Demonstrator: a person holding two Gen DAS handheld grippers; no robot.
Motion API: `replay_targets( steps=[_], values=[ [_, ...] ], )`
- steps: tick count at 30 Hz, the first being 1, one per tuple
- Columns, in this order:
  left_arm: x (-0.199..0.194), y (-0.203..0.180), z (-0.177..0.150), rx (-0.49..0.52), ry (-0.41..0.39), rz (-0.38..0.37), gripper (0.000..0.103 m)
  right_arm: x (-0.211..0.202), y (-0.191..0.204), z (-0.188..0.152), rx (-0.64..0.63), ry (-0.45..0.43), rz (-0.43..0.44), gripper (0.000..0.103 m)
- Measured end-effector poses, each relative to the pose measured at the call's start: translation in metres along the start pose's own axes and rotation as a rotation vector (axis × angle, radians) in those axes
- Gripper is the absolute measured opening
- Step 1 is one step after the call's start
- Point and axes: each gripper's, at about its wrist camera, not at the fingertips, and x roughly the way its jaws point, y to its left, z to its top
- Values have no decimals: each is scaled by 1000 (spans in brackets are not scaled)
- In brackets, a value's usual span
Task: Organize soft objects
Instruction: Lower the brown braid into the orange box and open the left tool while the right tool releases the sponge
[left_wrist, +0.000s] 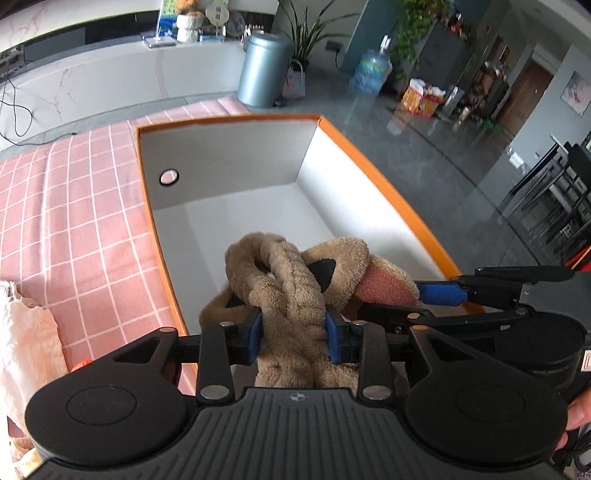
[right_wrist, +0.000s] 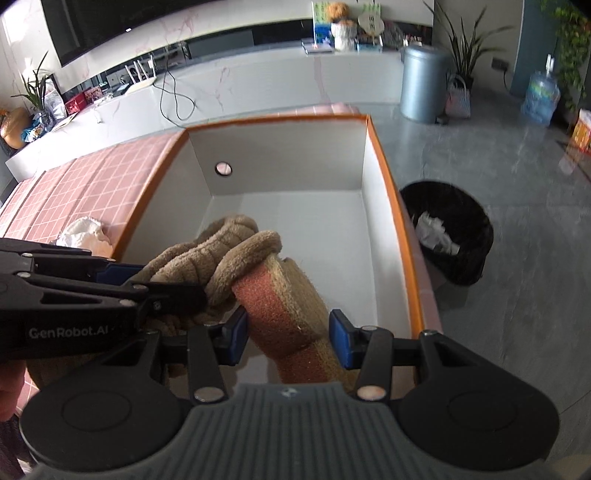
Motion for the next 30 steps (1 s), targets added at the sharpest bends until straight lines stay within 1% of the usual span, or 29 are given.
replay_targets(
  steps=[2, 4, 7, 10, 11, 14, 19, 24, 27, 29, 30],
  values=[
    [0, 1, -1, 13, 1, -7, 41, 6, -1, -1, 10, 16, 5, 46],
    [-2, 3, -1, 6, 7, -5, 47, 10, -3, 0, 15, 25, 7, 46],
    [-11, 6, 1, 11, -10, -6, 52, 14, -1, 3, 28, 34, 9, 46],
    [-26, 8, 2, 15, -33, -24, 53, 14, -1, 3, 41, 26, 17, 45],
    [-29, 8, 4, 19, -29, -29, 53, 13, -1, 4, 42, 22, 17, 42],
    [-43, 3, 4, 55, 11, -44, 53, 9, -2, 7, 50, 13, 17, 42],
    [-61, -8, -1, 135, 48, -78, 55, 1, -5, 9, 55, 3, 21, 42],
    [-76, -15, -7, 180, 54, -103, 55, -3, -7, 9, 54, -10, 19, 42],
    [-84, -18, -6, 208, 40, -125, 55, -5, -9, 7, 61, -17, 20, 42],
    [-84, -24, -8, 236, 59, -121, 55, -7, -10, 6, 61, -21, 22, 42],
    [-80, -26, -11, 257, 85, -107, 54, -8, -10, 6, 61, -22, 23, 42]
  ],
)
